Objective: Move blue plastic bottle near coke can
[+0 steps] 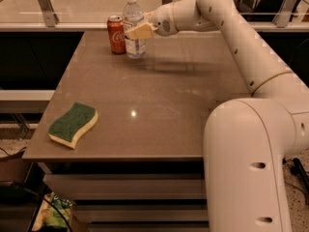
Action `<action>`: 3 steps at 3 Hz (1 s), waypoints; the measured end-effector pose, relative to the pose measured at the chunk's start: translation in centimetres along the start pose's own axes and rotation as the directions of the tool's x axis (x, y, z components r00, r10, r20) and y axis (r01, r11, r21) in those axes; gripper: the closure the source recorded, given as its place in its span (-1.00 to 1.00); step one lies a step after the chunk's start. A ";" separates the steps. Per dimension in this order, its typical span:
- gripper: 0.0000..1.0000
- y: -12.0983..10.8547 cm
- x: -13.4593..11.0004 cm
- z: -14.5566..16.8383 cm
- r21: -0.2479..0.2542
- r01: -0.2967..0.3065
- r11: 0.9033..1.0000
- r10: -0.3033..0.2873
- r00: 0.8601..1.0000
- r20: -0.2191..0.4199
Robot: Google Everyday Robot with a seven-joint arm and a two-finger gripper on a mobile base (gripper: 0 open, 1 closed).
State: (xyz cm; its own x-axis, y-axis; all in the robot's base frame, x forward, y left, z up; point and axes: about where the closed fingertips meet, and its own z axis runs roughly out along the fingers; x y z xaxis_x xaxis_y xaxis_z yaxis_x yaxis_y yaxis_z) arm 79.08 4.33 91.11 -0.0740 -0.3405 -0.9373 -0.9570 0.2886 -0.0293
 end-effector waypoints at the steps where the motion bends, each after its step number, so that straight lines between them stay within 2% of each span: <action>1: -0.28 0.1 0.1 0.4 -0.006 -0.001 1.000 0.001 1.000 0.000; 2: -0.76 0.2 0.1 0.8 -0.011 -0.002 1.000 0.002 1.000 -0.001; 3: -1.00 0.4 0.2 1.1 -0.016 -0.003 1.000 0.003 1.000 -0.001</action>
Offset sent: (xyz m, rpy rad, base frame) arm -0.0001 0.0032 -0.0017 0.0002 0.0027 0.0044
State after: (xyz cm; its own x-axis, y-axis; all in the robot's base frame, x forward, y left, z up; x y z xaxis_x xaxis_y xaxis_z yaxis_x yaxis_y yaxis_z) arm 79.05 5.38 90.55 -0.0774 -0.3410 -0.9369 -0.9613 0.2748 -0.0206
